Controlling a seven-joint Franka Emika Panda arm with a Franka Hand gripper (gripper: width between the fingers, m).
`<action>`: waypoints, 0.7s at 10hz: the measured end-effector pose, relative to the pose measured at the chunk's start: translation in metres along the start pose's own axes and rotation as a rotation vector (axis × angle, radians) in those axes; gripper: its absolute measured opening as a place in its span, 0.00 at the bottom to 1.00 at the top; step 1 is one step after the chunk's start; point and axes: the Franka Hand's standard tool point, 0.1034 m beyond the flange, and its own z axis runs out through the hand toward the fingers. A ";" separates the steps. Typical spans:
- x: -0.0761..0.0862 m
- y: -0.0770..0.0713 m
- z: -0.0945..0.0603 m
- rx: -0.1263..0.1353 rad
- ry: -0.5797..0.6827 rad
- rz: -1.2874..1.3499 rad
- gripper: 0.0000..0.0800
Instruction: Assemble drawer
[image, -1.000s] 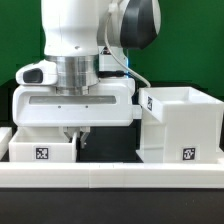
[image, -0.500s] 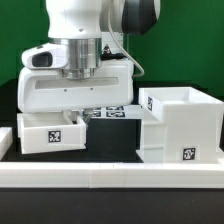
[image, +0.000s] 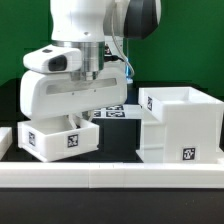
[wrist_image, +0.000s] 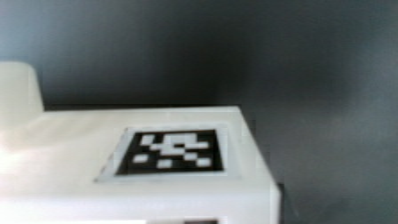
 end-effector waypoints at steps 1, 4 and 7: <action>0.000 0.000 0.000 0.001 -0.001 -0.055 0.05; -0.004 0.003 0.002 -0.006 -0.018 -0.352 0.05; -0.006 0.005 0.002 -0.009 -0.032 -0.530 0.05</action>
Offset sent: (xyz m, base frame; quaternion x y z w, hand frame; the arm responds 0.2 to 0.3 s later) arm 0.0000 0.0000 0.0000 0.0000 0.0000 -0.2571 0.9664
